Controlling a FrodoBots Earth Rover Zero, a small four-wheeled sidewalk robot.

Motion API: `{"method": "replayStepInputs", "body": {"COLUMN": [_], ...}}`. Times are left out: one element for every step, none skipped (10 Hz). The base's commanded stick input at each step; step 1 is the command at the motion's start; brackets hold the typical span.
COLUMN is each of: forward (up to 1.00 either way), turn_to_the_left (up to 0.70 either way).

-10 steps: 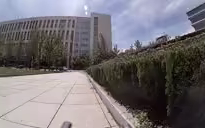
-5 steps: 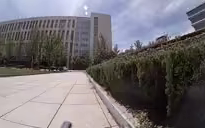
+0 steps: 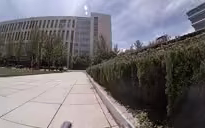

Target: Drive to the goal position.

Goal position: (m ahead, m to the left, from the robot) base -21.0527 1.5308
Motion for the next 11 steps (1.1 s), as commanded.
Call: {"method": "replayStepInputs", "body": {"forward": [0.10,0.10,0.10,0.10,0.10,0.10,0.10,0.10,0.10,0.10,0.10], "turn_to_the_left": [0.00,0.00,0.00,0.00,0.00,0.00,0.00,0.00,0.00,0.00,0.00]}}
